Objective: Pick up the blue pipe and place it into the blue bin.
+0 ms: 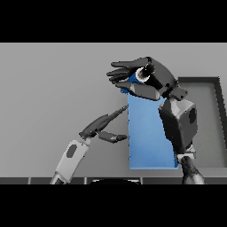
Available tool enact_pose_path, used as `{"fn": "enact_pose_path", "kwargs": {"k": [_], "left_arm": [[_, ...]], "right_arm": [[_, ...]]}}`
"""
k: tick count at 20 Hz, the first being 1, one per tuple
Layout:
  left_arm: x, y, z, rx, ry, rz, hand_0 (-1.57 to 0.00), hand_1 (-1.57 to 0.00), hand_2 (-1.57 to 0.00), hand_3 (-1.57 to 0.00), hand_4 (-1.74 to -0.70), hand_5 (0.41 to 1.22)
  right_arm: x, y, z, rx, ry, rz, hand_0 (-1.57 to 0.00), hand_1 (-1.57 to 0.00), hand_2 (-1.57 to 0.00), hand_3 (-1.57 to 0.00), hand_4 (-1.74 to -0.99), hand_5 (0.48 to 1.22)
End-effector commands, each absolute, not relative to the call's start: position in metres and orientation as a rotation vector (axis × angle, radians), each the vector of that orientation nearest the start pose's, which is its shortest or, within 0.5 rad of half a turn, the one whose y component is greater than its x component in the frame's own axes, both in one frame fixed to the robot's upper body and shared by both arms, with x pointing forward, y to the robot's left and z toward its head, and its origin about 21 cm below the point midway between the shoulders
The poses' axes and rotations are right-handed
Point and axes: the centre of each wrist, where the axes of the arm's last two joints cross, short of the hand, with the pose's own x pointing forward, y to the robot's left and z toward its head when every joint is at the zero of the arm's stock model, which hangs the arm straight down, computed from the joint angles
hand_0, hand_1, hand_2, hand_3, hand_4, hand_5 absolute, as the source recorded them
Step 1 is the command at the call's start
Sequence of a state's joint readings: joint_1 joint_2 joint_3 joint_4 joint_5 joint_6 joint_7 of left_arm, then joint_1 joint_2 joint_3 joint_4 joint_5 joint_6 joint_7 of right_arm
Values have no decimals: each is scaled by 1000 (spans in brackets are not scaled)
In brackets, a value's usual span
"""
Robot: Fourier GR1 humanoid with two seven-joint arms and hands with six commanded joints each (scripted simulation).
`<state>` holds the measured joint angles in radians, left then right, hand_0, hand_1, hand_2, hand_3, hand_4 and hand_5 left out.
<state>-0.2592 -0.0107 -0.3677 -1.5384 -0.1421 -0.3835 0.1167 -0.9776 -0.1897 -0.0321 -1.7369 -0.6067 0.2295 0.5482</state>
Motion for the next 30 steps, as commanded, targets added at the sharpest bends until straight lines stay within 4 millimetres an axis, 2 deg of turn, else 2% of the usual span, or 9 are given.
{"fn": "enact_pose_path", "kwargs": {"k": [1,4,6,10,16,23,25,26,30], "left_arm": [[279,108,51,-433,-1550,-871,-1,-1,-1,0,-898,430],[274,110,45,-440,-1538,-882,0,0,0,0,-890,421],[276,112,49,-437,-1555,-878,0,0,0,1,-886,412],[278,111,48,-406,-1556,-898,1,1,1,1,-871,415],[272,113,45,-444,-1560,-875,1,1,1,1,-875,422],[267,110,46,-429,-1546,-872,1,1,1,1,-884,425],[268,114,46,-432,-1545,-879,1,1,1,1,-888,422],[268,111,48,-434,-1545,-880,1,1,1,1,-887,420],[269,113,44,-423,-1536,-892,1,1,1,1,-883,421]], "right_arm": [[320,-156,332,697,-1967,633,-1571,-1571,-1571,-1571,-1741,1221],[344,-181,337,575,-1949,522,-1571,-1571,-1571,-1571,-1741,1221],[358,-203,329,482,-1927,481,-1571,-1571,-1571,-1571,-1741,1221],[369,-242,294,360,-1836,364,-1571,-1571,-1571,-1571,-1741,1221],[355,-277,225,260,-1643,286,-1571,-1571,-1571,-1571,-1741,1221],[328,-283,159,100,-1404,163,-1571,-1571,-1571,-1571,-1741,1221],[323,-278,144,60,-1331,131,-1571,-1571,-1571,-1521,-1741,1221],[322,-276,139,41,-1306,128,-1571,-1571,-1571,-1255,-1741,1221],[320,-275,120,-75,-1181,131,-1571,-1548,-1571,-847,-1741,1221]]}}
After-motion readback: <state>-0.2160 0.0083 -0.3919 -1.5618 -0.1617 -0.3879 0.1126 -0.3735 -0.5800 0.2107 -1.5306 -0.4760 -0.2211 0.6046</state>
